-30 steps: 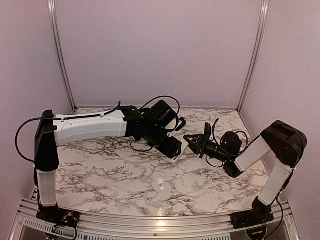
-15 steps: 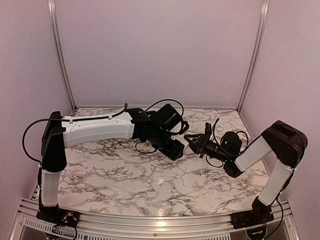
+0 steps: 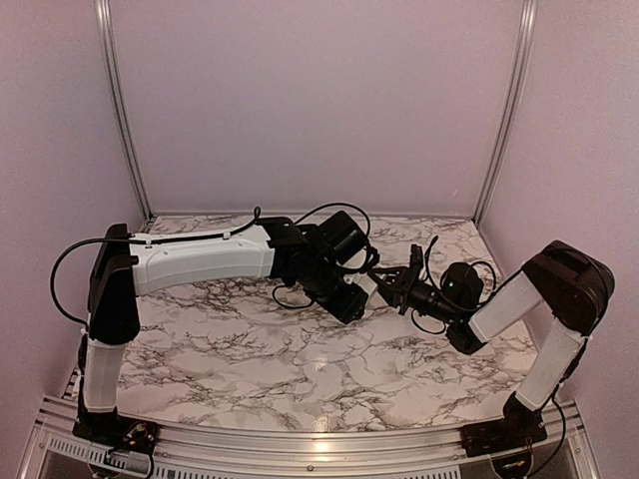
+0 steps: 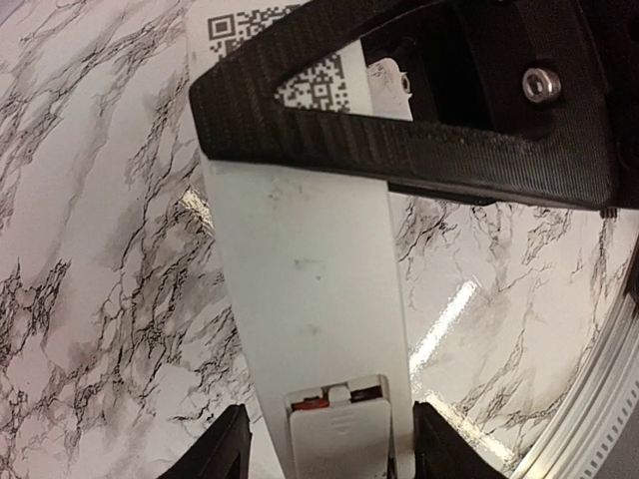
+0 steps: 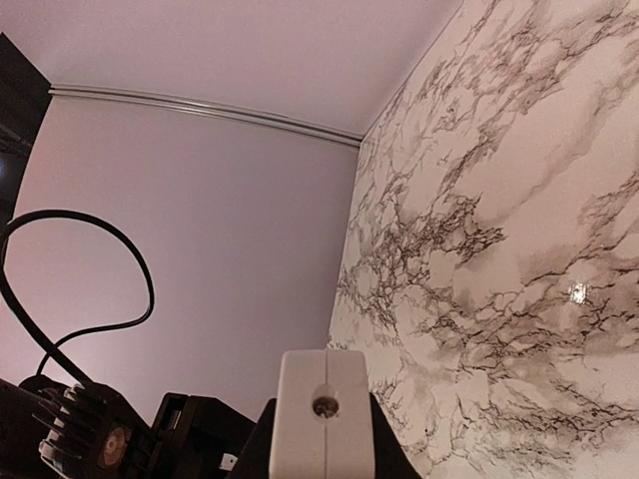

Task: Load the batteries into the remote control
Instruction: Pass from the right arm to the left, then place the remote control without the battery cover at the center of the board.

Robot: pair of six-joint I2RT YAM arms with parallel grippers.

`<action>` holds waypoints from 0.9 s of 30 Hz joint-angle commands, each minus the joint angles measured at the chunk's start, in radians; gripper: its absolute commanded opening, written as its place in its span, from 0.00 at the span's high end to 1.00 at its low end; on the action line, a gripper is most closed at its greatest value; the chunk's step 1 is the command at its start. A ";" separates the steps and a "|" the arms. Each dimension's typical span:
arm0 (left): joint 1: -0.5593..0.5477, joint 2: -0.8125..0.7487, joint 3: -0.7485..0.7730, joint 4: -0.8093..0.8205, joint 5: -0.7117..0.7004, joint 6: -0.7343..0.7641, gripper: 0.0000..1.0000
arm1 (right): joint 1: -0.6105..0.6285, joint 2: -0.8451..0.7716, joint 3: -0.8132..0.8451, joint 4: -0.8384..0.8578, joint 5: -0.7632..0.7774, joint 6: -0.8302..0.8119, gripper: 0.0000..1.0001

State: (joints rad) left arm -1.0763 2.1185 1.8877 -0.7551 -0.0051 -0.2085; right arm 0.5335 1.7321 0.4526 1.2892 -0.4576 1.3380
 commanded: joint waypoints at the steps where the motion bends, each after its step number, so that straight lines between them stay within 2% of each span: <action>1: -0.007 0.043 0.047 -0.067 -0.036 0.014 0.46 | 0.013 -0.024 0.002 0.010 0.013 0.004 1.00; 5: -0.007 0.052 0.062 -0.087 -0.045 0.022 0.55 | 0.014 -0.024 0.003 0.003 0.010 0.002 1.00; 10: -0.007 0.051 0.067 -0.109 -0.065 0.038 0.68 | 0.014 -0.036 0.010 -0.044 0.004 -0.019 0.93; 12: -0.007 0.048 0.065 -0.116 -0.070 0.051 0.72 | 0.014 -0.047 0.011 -0.066 0.001 -0.032 0.84; 18: -0.005 0.032 0.053 -0.142 -0.067 0.103 0.86 | 0.005 -0.092 0.011 -0.205 -0.010 -0.105 0.48; 22: -0.005 0.008 0.017 -0.154 -0.053 0.136 0.89 | -0.032 -0.147 -0.027 -0.281 -0.016 -0.152 0.41; 24: -0.005 0.000 -0.014 -0.156 -0.031 0.149 0.91 | -0.057 -0.182 -0.055 -0.327 -0.013 -0.177 0.31; 27: -0.005 -0.015 -0.068 -0.155 0.002 0.178 0.93 | -0.103 -0.244 -0.098 -0.377 -0.021 -0.228 0.28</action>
State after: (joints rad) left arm -1.0817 2.1460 1.8805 -0.8772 -0.0437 -0.0864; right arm 0.4828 1.5555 0.3973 1.0252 -0.4667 1.1961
